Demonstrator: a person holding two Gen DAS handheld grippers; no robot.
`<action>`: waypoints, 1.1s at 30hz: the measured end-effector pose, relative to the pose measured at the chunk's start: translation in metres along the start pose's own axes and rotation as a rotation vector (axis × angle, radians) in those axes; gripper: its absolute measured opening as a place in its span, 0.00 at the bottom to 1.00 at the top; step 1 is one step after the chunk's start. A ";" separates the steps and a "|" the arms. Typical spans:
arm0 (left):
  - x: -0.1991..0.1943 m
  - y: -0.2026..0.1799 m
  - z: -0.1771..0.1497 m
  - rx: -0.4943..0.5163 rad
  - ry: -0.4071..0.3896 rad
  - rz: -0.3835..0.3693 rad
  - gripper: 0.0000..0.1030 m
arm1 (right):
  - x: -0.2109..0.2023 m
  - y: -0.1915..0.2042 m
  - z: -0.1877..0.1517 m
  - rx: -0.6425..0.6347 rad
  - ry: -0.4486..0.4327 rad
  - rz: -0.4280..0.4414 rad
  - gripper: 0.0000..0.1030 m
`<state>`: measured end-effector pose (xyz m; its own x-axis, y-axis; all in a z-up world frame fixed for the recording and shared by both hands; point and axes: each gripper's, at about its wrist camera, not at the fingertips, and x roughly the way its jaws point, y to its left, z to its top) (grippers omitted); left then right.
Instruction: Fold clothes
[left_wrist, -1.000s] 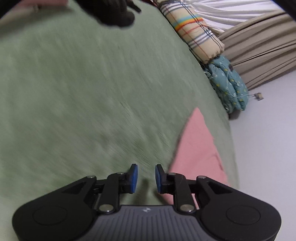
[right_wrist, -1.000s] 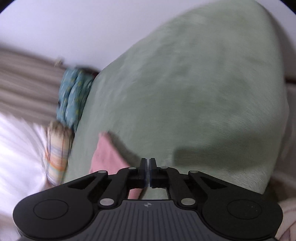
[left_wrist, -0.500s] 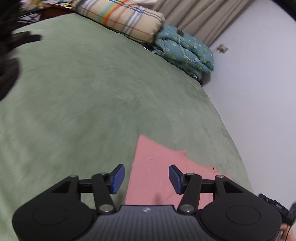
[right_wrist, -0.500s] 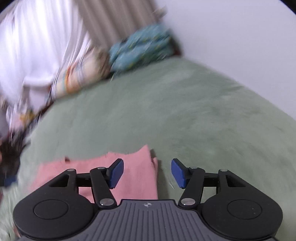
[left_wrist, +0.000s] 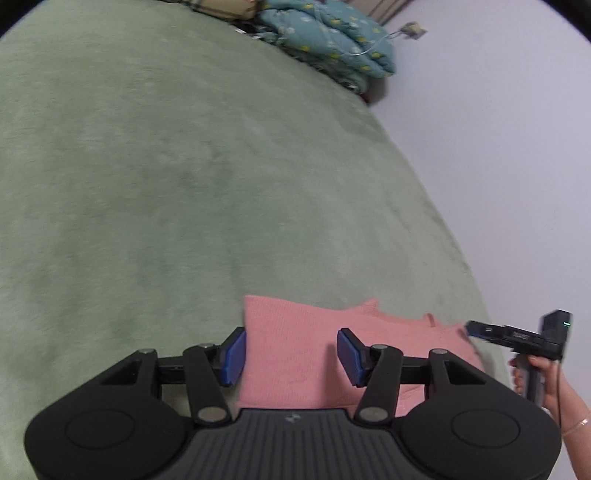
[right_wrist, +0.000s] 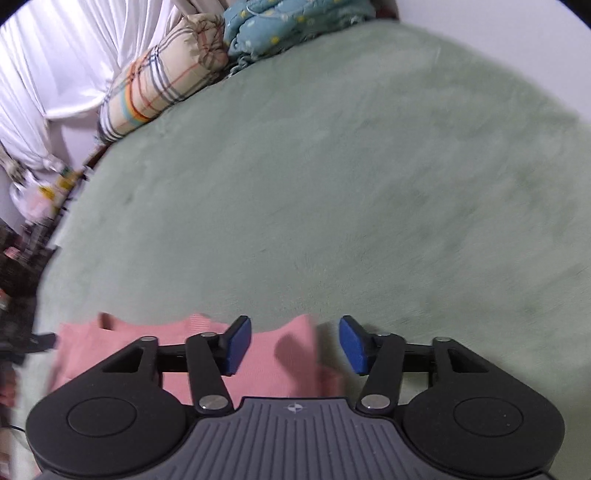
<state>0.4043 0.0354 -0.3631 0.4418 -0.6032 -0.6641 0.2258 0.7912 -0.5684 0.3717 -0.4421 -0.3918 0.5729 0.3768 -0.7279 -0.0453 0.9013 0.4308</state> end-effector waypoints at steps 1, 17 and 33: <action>0.001 -0.004 -0.001 0.044 -0.003 0.018 0.11 | 0.001 0.002 -0.002 -0.008 -0.001 -0.006 0.05; -0.002 0.011 0.001 -0.007 -0.002 0.095 0.25 | -0.004 -0.002 -0.022 0.072 -0.166 -0.162 0.17; -0.077 -0.082 -0.113 0.123 0.032 0.060 0.30 | -0.069 0.117 -0.154 -0.215 -0.123 -0.162 0.29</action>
<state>0.2534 0.0060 -0.3203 0.4302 -0.5560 -0.7112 0.3055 0.8310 -0.4649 0.2007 -0.3298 -0.3737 0.6814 0.2069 -0.7020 -0.1094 0.9772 0.1818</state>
